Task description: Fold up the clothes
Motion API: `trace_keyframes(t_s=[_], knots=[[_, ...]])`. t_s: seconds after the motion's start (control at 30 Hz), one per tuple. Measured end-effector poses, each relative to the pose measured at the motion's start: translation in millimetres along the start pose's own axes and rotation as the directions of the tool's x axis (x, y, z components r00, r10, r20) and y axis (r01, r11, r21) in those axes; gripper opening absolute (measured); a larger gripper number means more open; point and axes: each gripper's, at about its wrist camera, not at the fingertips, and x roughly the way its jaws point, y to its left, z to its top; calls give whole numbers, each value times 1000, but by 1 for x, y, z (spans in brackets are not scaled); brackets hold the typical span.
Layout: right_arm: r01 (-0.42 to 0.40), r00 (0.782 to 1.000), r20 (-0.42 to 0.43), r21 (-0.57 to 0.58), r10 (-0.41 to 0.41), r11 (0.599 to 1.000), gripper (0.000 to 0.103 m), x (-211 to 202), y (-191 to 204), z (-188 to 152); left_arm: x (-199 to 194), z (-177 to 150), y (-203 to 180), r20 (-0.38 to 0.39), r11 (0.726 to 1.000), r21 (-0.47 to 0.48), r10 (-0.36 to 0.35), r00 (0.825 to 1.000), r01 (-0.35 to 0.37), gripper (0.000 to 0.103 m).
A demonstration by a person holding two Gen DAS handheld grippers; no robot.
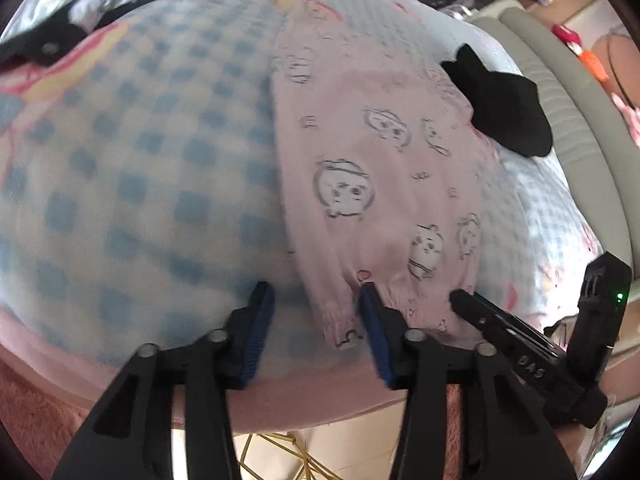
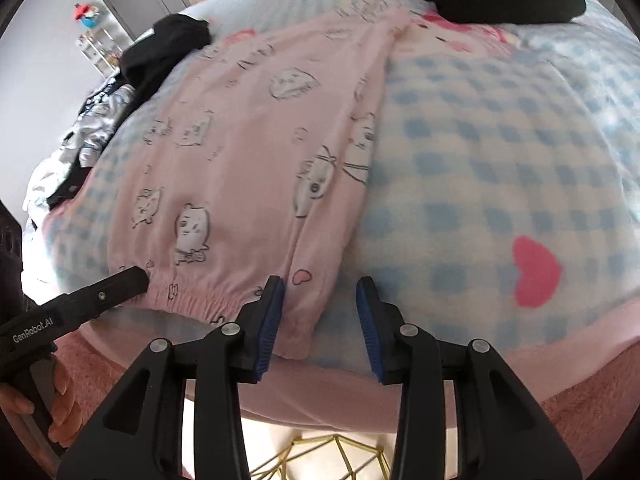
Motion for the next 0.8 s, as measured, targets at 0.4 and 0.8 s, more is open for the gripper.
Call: trace_keyframes(t_s=[0.4, 0.8], knots=[[-7, 1000, 29, -27, 8, 1000, 39, -10, 6, 2, 2, -1, 0, -18, 995, -5, -101, 995, 101, 52], [-113, 993, -26, -37, 112, 993, 16, 7, 12, 3, 0, -4, -13, 3, 992, 34, -123, 992, 123, 21]])
